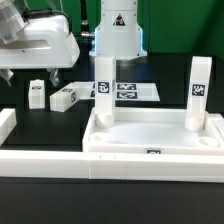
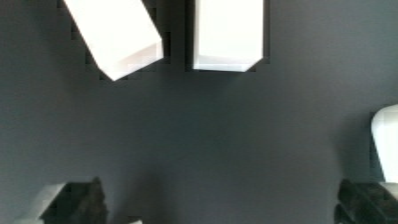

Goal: Assemble desk

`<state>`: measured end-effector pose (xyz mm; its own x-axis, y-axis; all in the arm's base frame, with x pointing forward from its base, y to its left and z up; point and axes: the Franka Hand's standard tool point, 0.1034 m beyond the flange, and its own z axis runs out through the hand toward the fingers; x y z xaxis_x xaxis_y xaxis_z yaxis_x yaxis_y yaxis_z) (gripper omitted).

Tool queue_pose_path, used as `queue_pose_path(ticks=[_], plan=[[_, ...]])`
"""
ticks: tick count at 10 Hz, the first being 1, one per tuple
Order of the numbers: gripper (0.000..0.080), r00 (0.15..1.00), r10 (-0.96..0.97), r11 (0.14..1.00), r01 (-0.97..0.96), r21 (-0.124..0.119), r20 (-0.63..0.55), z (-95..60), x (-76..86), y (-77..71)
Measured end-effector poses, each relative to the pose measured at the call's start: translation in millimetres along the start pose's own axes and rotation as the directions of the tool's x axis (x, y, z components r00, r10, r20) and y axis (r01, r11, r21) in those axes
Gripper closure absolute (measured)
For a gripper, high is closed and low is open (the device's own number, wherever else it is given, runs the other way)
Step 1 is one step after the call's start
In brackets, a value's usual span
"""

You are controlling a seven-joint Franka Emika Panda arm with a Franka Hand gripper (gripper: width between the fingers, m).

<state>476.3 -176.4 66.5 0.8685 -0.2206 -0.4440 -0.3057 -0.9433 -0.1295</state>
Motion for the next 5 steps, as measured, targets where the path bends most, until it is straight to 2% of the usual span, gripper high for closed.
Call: queue_pose_path(ticks=[1,3,5], plan=[[0.0151,0.998,0.004,1.0,-0.004,0.012,0.065,5.1,-1.1,1.2],[0.0151,0.986,-0.031,0.999,0.029,0.016,0.162,8.1,-0.1,2.1],[0.0151,0.956,-0.028,0.999,0.018,0.036,0.291,14.6,-5.1,-1.4]])
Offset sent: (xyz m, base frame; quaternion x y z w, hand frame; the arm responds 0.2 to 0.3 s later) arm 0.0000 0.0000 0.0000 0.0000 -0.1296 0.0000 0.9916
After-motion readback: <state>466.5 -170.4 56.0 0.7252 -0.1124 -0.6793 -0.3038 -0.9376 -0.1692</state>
